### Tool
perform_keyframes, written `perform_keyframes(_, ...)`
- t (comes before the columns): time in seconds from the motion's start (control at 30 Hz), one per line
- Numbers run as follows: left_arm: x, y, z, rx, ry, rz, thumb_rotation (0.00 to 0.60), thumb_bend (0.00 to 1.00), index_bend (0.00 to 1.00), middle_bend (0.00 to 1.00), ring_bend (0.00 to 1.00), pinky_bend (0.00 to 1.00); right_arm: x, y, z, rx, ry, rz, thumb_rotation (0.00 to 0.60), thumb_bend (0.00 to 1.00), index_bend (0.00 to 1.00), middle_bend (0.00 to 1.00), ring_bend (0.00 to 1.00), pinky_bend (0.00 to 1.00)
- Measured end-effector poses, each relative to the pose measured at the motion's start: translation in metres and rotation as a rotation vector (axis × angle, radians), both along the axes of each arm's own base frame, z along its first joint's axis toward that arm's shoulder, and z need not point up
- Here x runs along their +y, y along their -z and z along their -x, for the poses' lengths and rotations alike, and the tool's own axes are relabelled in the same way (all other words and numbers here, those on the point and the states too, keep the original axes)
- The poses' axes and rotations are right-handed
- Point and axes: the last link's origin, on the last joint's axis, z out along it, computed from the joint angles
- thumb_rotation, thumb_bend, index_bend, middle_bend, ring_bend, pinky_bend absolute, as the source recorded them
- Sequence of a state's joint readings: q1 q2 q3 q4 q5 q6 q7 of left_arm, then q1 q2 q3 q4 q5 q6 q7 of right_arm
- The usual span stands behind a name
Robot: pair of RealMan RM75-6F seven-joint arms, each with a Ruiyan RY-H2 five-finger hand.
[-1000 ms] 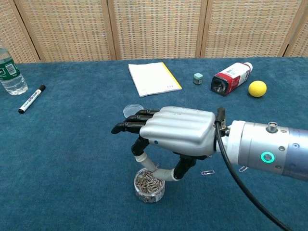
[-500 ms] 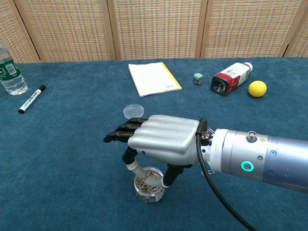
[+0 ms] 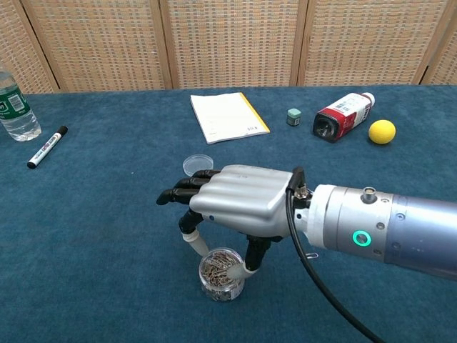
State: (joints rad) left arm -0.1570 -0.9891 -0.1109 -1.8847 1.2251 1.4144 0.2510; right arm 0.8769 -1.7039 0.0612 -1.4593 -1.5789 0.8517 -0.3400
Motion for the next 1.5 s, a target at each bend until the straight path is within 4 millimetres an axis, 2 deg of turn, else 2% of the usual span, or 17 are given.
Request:
perform_keyframes(0.3, 0.000, 0.000, 0.001, -0.001, -0.003, 0.000, 0.600, 0.03, 0.00, 0.00, 0.00, 0.00, -0.002, -0.009, -0.002, -0.022, -0.005, 0.027, 0.600, 0.17, 0.49, 0.05, 0.00, 0.08)
perform_keyframes(0.5, 0.000, -0.001, 0.001, -0.004, -0.003, -0.002, 0.600, 0.03, 0.00, 0.00, 0.00, 0.00, -0.018, -0.040, 0.009, -0.047, 0.007, 0.121, 0.600, 0.17, 0.48, 0.05, 0.00, 0.08)
perform_keyframes(0.57, 0.000, -0.001, 0.001, -0.005, 0.001, -0.004, 0.600, 0.03, 0.00, 0.00, 0.00, 0.00, -0.026, -0.054, 0.019, -0.042, 0.018, 0.165, 0.600, 0.17, 0.43, 0.05, 0.00, 0.08)
perform_keyframes(0.7, -0.002, -0.002, 0.000, -0.007, 0.008, -0.005, 0.600, 0.03, 0.00, 0.00, 0.00, 0.00, -0.041, -0.091, 0.049, -0.023, 0.032, 0.296, 0.600, 0.10, 0.25, 0.04, 0.00, 0.08)
perform_keyframes(0.77, -0.003, -0.001, 0.000, -0.005, 0.010, -0.004, 0.600, 0.03, 0.00, 0.00, 0.00, 0.00, -0.045, -0.108, 0.067, -0.016, 0.043, 0.364, 0.600, 0.04, 0.11, 0.02, 0.00, 0.08)
perform_keyframes(0.87, -0.005, 0.001, 0.000, 0.000, 0.010, 0.002, 0.600, 0.03, 0.00, 0.00, 0.00, 0.00, -0.047, -0.131, 0.098, -0.006, 0.089, 0.448, 0.600, 0.00, 0.01, 0.00, 0.00, 0.06)
perform_keyframes(1.03, -0.009, 0.003, -0.001, 0.005, 0.026, -0.007, 0.600, 0.03, 0.00, 0.00, 0.00, 0.00, -0.035, -0.164, 0.159, -0.012, 0.276, 0.552, 0.600, 0.00, 0.00, 0.00, 0.00, 0.02)
perform_keyframes(1.2, -0.017, 0.003, -0.001, 0.004, 0.042, -0.025, 0.600, 0.03, 0.00, 0.00, 0.00, 0.00, -0.012, -0.189, 0.206, -0.115, 0.445, 0.602, 0.600, 0.00, 0.00, 0.00, 0.00, 0.01)
perform_keyframes(1.4, -0.022, 0.002, -0.001, 0.002, 0.047, -0.030, 0.600, 0.03, 0.00, 0.00, 0.00, 0.00, 0.015, -0.212, 0.246, -0.194, 0.532, 0.669, 0.600, 0.00, 0.00, 0.00, 0.00, 0.01)
perform_keyframes(1.5, -0.023, 0.002, -0.001, 0.003, 0.051, -0.028, 0.600, 0.03, 0.00, 0.00, 0.00, 0.00, 0.027, -0.218, 0.256, -0.206, 0.555, 0.687, 0.600, 0.00, 0.00, 0.00, 0.00, 0.01)
